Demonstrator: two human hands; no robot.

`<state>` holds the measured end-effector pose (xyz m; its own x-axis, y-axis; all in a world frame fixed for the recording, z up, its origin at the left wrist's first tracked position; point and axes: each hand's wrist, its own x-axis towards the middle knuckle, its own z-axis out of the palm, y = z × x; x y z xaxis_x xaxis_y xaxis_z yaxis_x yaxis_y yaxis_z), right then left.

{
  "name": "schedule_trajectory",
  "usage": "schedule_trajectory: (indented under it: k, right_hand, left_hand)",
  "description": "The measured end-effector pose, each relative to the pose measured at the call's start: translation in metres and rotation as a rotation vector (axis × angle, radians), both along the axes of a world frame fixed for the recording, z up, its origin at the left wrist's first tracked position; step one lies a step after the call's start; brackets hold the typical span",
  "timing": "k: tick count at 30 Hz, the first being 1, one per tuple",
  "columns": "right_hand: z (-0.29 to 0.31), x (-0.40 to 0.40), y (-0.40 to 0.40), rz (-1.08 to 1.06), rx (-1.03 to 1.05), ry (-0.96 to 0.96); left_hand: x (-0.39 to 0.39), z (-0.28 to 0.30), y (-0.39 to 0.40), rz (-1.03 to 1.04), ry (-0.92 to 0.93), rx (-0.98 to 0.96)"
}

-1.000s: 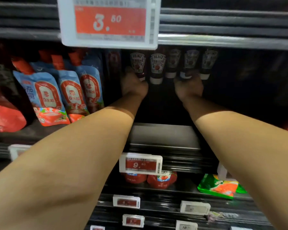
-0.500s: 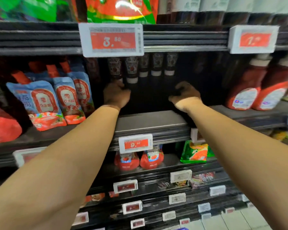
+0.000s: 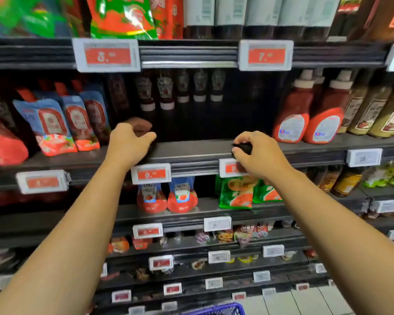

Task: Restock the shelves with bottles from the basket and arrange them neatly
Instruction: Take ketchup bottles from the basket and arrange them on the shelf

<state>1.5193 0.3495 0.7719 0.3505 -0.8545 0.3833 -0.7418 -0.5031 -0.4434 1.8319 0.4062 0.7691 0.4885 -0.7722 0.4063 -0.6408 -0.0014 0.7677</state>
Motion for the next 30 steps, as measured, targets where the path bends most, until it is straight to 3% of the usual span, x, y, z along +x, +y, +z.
schedule_trajectory:
  k: [4, 8, 12, 19, 25, 28, 30]
  right_hand:
    - [-0.025, -0.041, 0.03, 0.112, -0.192, -0.133]
    - [-0.084, -0.08, 0.056, 0.152, -0.215, -0.169]
    - [-0.173, -0.109, 0.073, 0.119, 0.195, -0.045]
    - [-0.351, -0.138, 0.13, -0.11, 1.016, 0.21]
    - [-0.493, -0.146, 0.193, -0.299, 1.496, 0.123]
    - [-0.561, -0.131, 0.209, -0.397, 1.695, -0.026]
    - [-0.607, -0.112, 0.213, -0.38, 1.666, -0.004]
  left_hand:
    - [-0.037, -0.014, 0.064, -0.043, -0.098, -0.195]
    - [-0.068, -0.072, 0.122, -0.047, -0.151, -0.212]
    - [-0.084, -0.17, 0.161, -0.086, 0.04, 0.02]
    - [-0.099, -0.348, 0.215, -0.135, 0.34, 0.767]
    - [-0.116, -0.495, 0.232, -0.033, 0.585, 1.279]
    - [-0.126, -0.571, 0.235, 0.047, 0.732, 1.365]
    - [-0.132, -0.624, 0.232, 0.11, 0.811, 1.388]
